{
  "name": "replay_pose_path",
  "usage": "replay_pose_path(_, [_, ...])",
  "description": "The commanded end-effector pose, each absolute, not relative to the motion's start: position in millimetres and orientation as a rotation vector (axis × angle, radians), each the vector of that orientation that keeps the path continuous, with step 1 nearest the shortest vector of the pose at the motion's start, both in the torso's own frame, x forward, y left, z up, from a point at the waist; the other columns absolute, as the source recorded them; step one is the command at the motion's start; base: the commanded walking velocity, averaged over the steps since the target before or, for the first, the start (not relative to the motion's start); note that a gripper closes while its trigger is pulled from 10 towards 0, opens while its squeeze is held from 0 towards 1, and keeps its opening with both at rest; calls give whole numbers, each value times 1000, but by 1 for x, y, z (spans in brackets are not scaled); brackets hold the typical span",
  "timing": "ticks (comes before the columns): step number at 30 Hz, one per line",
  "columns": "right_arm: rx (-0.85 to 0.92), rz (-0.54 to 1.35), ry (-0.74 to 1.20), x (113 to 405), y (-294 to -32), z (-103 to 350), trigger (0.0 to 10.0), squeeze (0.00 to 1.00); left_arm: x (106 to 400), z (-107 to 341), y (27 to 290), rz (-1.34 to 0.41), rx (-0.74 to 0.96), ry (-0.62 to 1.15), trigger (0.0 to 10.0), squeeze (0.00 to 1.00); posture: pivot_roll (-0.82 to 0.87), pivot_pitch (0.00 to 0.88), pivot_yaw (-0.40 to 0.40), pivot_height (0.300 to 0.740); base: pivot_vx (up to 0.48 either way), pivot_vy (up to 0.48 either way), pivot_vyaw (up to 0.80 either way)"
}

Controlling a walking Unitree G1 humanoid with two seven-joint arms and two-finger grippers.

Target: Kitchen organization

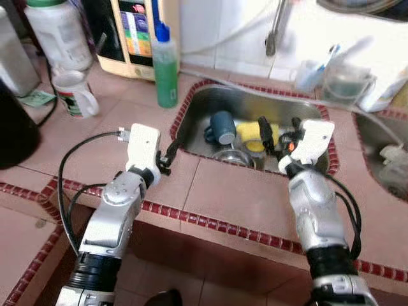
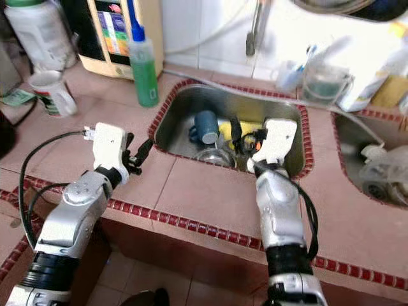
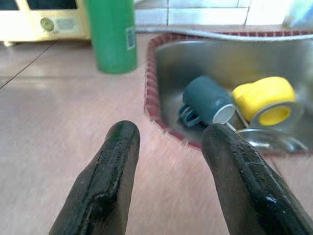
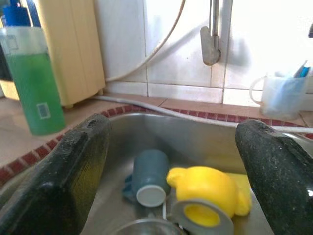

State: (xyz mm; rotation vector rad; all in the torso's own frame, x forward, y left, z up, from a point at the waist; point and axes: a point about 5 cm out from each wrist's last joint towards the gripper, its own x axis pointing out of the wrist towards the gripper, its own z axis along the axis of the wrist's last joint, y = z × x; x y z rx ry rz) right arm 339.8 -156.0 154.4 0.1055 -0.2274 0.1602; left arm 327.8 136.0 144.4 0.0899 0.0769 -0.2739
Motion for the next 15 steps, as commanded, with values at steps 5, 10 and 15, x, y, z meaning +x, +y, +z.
replay_pose_path(5, [32,166,-212,329,-155,138,10000,1000,322,123,138,-310,24,96,10000,0,65,0,-20,740,0,0,0])
replay_pose_path(10, [2,159,-164,322,-155,120,10000,255,317,107,139,-323,68,103,10000,0,67,0,-14,740,0,0,0])
replay_pose_path(15, [-3,157,-159,320,-155,116,10000,0,315,105,139,-340,50,101,10000,0,70,0,-13,740,0,0,0])
